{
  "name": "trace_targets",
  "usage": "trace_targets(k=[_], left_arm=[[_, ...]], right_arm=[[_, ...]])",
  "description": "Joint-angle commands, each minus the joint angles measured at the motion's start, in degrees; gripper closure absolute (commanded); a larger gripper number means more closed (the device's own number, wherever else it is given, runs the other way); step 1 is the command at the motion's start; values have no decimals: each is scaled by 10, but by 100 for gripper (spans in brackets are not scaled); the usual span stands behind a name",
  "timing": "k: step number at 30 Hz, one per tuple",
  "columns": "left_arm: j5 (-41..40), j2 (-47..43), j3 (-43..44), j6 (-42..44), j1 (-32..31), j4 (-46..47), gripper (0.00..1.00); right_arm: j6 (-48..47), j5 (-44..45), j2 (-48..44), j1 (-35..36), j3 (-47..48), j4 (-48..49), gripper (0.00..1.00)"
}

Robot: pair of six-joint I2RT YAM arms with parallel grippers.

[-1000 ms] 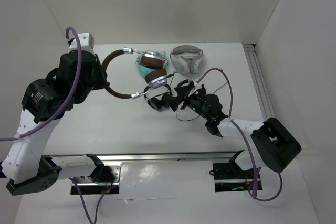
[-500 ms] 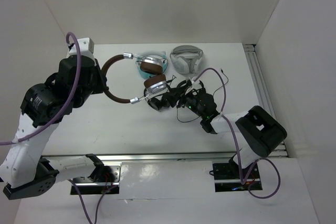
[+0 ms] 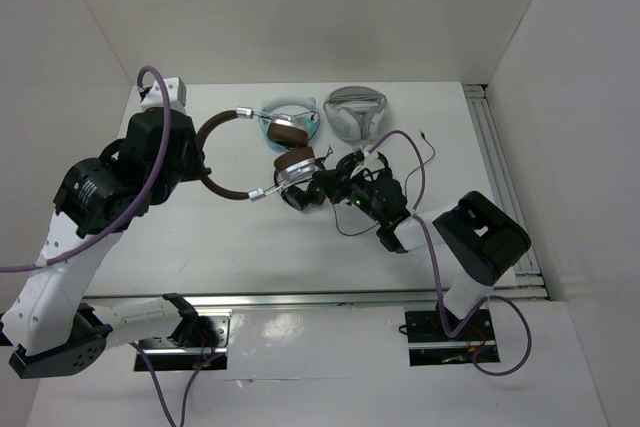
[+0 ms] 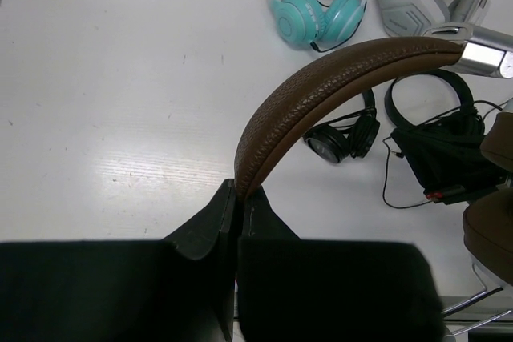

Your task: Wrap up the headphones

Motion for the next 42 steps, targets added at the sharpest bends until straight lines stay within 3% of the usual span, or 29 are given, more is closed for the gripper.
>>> trace_targets(k=[1, 6, 12, 18, 22, 26, 29, 35, 42], left_arm=[[-26, -13, 5, -13, 8, 56, 100], [-52, -13, -24, -19, 29, 76, 100], [-32, -13, -87, 6, 51, 129, 100], [-49, 17, -132, 6, 56, 140, 100], [-21, 29, -154, 30, 56, 148, 100], [-16, 46, -161, 65, 56, 154, 100], [-2, 53, -172, 93, 51, 154, 100], [70, 69, -213, 152, 39, 159, 100], [38, 81, -236, 170, -18, 170, 100]], right_arm=[[10, 23, -8, 4, 17, 64, 99], [-32, 136, -87, 34, -14, -41, 100], [-99, 338, -265, 99, -31, -223, 100], [-155, 458, -417, 163, -26, -347, 100], [-199, 473, -465, 196, 0, -391, 100], [-260, 456, -473, 241, 42, -456, 100], [-284, 490, -461, 273, 84, -521, 100], [-323, 491, -454, 278, 120, -602, 100], [-361, 430, -459, 284, 171, -700, 100]])
